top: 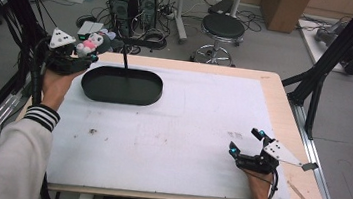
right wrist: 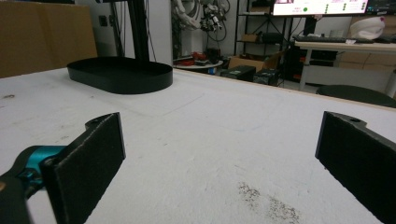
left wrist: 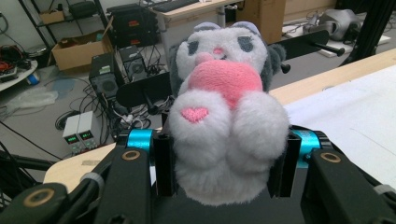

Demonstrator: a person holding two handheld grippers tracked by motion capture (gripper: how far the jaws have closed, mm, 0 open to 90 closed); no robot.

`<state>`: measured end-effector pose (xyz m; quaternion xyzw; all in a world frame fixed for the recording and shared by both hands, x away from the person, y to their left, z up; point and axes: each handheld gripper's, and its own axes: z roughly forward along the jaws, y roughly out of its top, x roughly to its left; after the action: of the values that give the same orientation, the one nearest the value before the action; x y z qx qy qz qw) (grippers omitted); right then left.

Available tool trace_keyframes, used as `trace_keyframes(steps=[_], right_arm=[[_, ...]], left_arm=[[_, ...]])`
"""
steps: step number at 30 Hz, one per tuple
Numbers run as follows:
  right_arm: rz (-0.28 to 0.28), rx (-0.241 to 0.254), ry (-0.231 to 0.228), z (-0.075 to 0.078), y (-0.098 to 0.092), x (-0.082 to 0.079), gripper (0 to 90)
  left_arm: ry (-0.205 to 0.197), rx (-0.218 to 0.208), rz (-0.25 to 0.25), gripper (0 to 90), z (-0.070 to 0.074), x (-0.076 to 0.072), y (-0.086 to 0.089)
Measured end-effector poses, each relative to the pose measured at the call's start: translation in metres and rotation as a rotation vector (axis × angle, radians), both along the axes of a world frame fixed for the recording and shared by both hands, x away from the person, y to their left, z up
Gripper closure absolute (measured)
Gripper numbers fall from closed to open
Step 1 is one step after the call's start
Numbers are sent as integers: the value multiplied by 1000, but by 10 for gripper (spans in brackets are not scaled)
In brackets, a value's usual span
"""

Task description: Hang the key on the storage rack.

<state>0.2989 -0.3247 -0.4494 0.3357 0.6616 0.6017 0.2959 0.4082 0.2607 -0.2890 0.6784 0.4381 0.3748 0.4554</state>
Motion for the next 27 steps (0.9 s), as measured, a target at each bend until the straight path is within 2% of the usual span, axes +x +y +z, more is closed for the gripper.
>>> trace_keyframes(steps=[10, 20, 27], right_arm=[[0, -11, -10, -1, 1, -1, 4], [-3, -1, -19, -1, 0, -2, 4], [-3, 3, -15, -1, 0, -2, 4]], left_arm=[[-7, -16, 5, 551, -2, 5, -4], [-14, -14, 22, 551, 5, 15, -9], [14, -4, 52, 550, 1, 19, -6]])
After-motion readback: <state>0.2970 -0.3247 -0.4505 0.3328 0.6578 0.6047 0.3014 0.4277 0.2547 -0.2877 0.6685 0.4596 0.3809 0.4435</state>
